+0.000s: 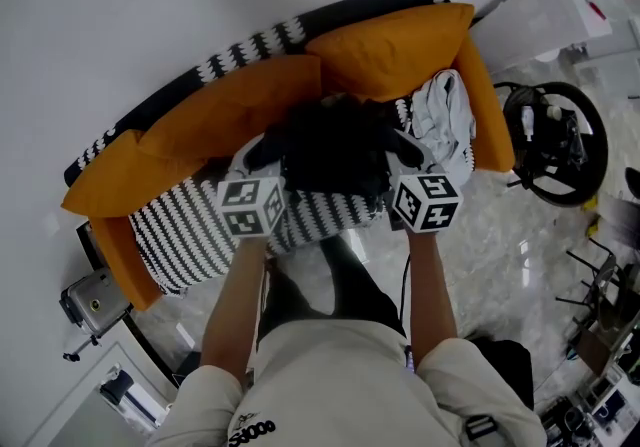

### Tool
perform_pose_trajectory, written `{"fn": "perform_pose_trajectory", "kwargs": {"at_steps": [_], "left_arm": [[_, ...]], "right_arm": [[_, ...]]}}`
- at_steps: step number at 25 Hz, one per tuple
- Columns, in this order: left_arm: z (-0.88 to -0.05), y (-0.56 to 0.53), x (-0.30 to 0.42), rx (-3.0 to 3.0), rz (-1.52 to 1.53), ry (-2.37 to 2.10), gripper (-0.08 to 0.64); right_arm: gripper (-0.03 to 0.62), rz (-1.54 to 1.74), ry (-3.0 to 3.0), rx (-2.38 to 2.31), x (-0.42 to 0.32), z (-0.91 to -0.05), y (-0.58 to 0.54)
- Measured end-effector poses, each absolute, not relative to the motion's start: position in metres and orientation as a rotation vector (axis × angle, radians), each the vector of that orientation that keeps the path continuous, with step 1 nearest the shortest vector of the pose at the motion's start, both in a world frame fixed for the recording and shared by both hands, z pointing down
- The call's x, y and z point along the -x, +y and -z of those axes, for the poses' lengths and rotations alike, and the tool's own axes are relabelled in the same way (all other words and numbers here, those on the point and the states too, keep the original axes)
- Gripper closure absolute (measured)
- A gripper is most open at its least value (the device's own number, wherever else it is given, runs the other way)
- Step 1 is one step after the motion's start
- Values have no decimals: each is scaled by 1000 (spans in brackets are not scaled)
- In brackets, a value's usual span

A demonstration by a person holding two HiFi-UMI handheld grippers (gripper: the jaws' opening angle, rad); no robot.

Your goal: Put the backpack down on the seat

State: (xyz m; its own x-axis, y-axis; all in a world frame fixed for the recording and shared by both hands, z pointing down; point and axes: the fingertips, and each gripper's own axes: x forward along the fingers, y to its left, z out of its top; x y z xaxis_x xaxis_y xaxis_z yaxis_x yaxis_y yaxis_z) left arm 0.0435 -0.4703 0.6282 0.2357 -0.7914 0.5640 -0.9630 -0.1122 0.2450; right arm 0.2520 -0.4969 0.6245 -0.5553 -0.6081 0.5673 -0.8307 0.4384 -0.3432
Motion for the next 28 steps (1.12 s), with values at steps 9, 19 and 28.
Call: {"fn": "perform_pose_trajectory", "kwargs": {"at_steps": [9,19,28], "left_arm": [[-686,-417,-37,-1895,-543,-1523,548],[-744,-387,-61,-1917,-596,-1384,495],[-779,-376,-82,-1986,-584,-1282,395]], "right_arm": [[548,-929,-2221,-1317,-265,-656,-467],[541,-957,-2147,-1328,-261,-698,-433],[389,-979,-2180,-1301,-249,-731,-409]]}}
